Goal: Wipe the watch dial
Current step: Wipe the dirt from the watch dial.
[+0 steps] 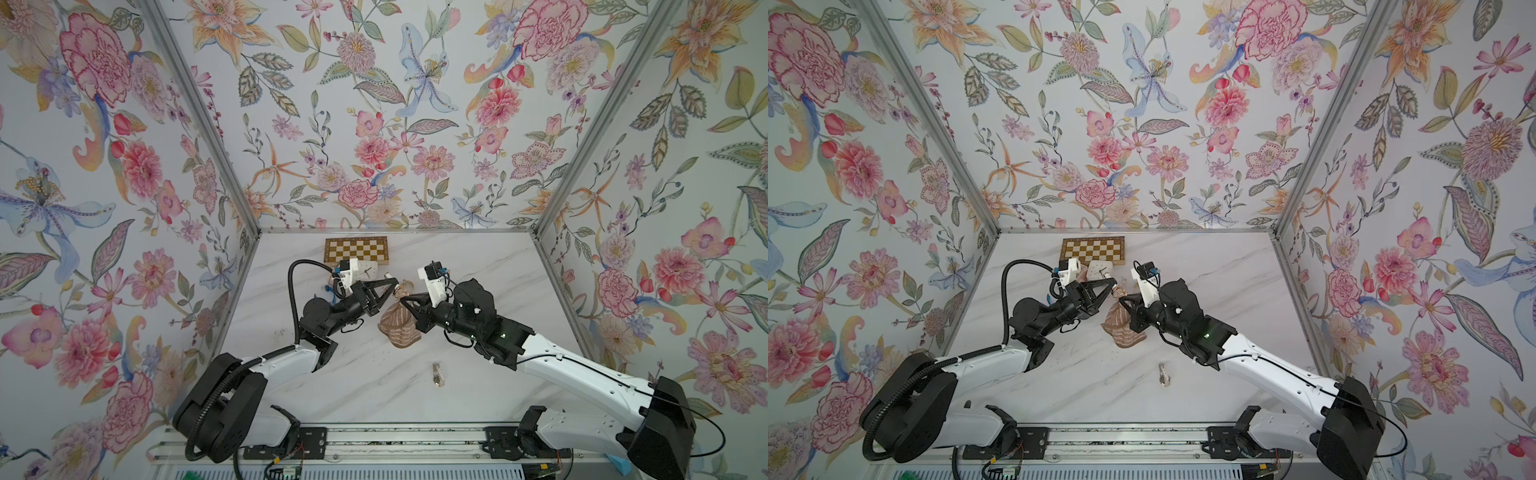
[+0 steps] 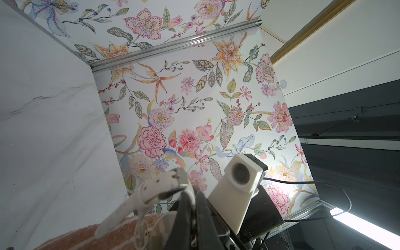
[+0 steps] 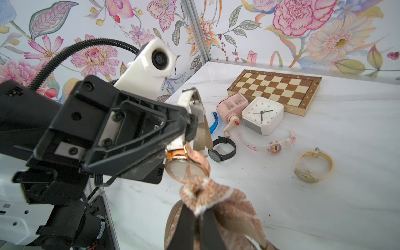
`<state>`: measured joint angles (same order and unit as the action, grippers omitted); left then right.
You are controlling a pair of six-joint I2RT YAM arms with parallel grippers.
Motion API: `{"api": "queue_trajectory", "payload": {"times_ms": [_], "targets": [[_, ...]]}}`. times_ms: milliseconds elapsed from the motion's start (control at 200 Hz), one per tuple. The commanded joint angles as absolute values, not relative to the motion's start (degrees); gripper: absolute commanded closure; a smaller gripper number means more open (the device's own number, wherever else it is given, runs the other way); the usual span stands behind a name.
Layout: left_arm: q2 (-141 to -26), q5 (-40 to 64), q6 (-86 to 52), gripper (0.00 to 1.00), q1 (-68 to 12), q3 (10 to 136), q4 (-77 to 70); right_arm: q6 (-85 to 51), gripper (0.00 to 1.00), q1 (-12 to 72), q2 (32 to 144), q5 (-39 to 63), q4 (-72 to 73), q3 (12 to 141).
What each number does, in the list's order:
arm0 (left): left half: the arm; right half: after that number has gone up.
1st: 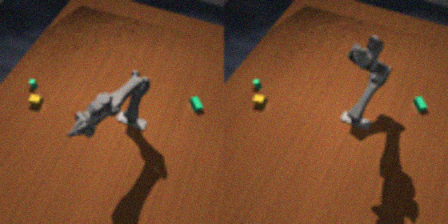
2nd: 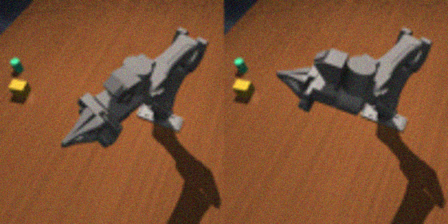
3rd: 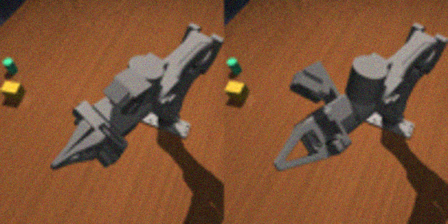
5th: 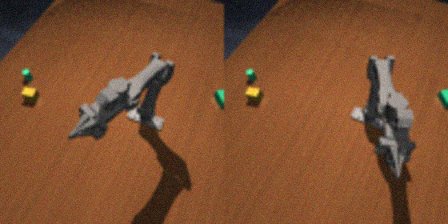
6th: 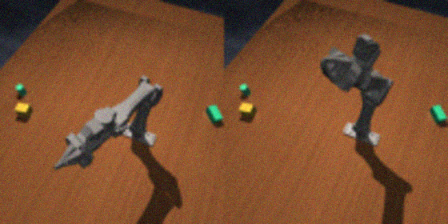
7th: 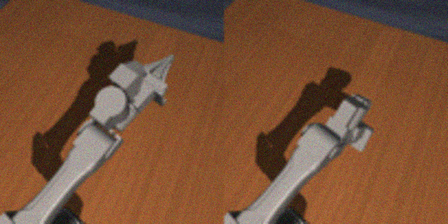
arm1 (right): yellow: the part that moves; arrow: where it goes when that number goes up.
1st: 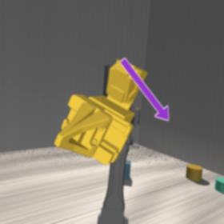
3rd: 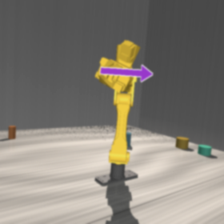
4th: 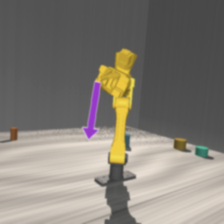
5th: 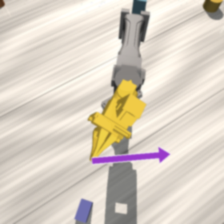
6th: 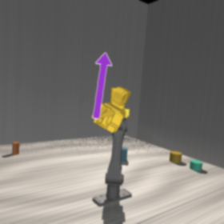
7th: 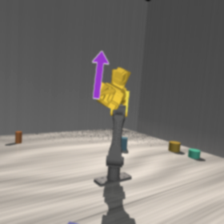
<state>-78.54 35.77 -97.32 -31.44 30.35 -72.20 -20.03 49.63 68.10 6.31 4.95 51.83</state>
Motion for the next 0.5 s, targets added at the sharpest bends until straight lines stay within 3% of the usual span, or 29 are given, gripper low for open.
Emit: {"api": "queue_trajectory", "payload": {"times_ms": [0, 285, 490], "targets": [[-78.0, 36.8, -96.4, 1.0, -31.4, 29.5, -75.4, -18.0, 1.0, 49.8, 65.8, 4.8, 5.2, 55.2], [-78.2, 37.4, -97.3, 1.0, -31.2, 28.5, -77.7, -21.6, 1.0, 50.1, 69.1, 5.3, 7.8, 49.9], [-78.5, 37.7, -98.9, 1.0, -30.2, 26.3, -81.2, -20.3, 1.0, 50.4, 70.0, 4.2, 5.4, 53.1]]}}
